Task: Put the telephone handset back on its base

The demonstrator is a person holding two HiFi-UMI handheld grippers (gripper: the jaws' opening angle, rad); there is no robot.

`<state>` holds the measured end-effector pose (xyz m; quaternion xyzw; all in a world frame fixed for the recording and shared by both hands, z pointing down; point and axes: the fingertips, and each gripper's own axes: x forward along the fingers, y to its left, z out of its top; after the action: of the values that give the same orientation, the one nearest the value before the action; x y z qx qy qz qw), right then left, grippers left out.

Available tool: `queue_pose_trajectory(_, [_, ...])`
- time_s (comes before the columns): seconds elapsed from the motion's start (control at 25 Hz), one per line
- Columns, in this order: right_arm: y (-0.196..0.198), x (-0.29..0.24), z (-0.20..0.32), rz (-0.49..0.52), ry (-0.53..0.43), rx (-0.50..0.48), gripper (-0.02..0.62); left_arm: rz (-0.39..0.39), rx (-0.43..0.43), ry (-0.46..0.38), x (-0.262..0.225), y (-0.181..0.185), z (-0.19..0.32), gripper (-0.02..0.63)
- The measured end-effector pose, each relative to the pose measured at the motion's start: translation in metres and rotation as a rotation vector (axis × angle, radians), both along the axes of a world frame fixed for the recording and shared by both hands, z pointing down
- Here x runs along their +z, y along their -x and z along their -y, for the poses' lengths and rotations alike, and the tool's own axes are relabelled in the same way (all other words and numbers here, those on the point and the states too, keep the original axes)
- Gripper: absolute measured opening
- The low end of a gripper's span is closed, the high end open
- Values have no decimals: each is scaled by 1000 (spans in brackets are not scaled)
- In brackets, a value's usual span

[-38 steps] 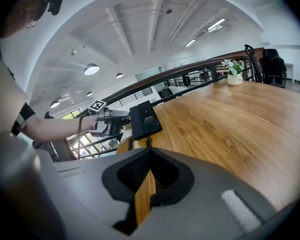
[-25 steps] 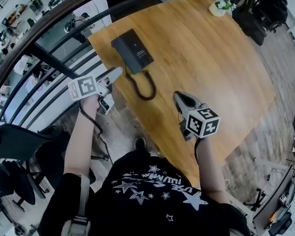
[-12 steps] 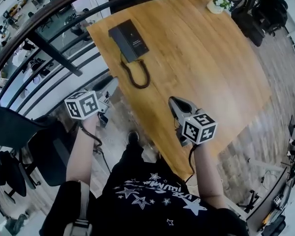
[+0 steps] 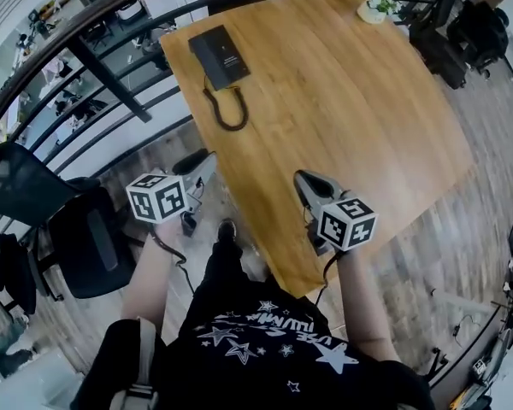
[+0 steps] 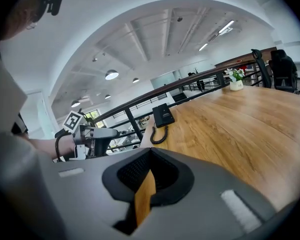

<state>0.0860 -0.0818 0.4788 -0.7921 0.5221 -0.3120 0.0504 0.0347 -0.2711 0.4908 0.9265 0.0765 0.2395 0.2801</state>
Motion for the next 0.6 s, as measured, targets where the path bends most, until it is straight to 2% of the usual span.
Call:
queue_pose_trajectory(0.16, [19, -4, -27, -3, -16, -43, 2, 1, -24, -3, -4, 28, -39, 115])
queue_pose_trajectory(0.36, [27, -12, -55, -10, -52, -92, 2, -19, -99, 1, -13, 57, -77, 107])
queue_pose_trajectory(0.6, [54, -18, -86, -16, -78, -190, 2, -55, -182, -32, -32, 106, -131, 89])
